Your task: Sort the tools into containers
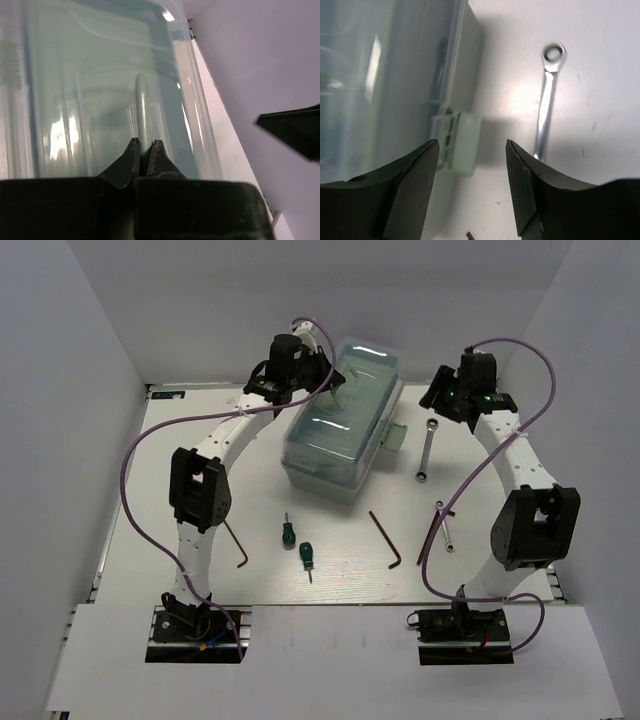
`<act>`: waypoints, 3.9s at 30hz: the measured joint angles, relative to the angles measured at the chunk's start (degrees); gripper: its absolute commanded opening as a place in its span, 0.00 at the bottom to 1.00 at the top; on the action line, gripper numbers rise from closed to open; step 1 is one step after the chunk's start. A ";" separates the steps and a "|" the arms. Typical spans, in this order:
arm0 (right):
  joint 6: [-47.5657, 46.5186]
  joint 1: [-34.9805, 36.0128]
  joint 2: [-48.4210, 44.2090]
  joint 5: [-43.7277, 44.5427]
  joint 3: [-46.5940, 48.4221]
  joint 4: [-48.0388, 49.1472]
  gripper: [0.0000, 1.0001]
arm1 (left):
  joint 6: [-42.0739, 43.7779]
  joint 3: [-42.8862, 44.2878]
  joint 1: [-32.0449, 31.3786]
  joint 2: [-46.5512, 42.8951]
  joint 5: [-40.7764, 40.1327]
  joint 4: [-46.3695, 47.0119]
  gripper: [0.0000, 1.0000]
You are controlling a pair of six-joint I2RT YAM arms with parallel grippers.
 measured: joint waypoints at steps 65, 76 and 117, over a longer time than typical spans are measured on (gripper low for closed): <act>11.04 -9.07 25.31 -46.80 -4.07 18.10 0.58 | -5.77 -19.15 10.05 -21.70 -11.65 -1.03 0.00; 11.19 -2.45 26.91 -50.86 -0.68 21.51 0.58 | -8.13 -22.53 10.67 -22.16 -9.57 3.58 0.00; 6.47 -3.45 28.37 -49.05 3.43 10.32 0.00 | -11.04 -37.16 20.33 -34.51 -5.05 6.49 0.00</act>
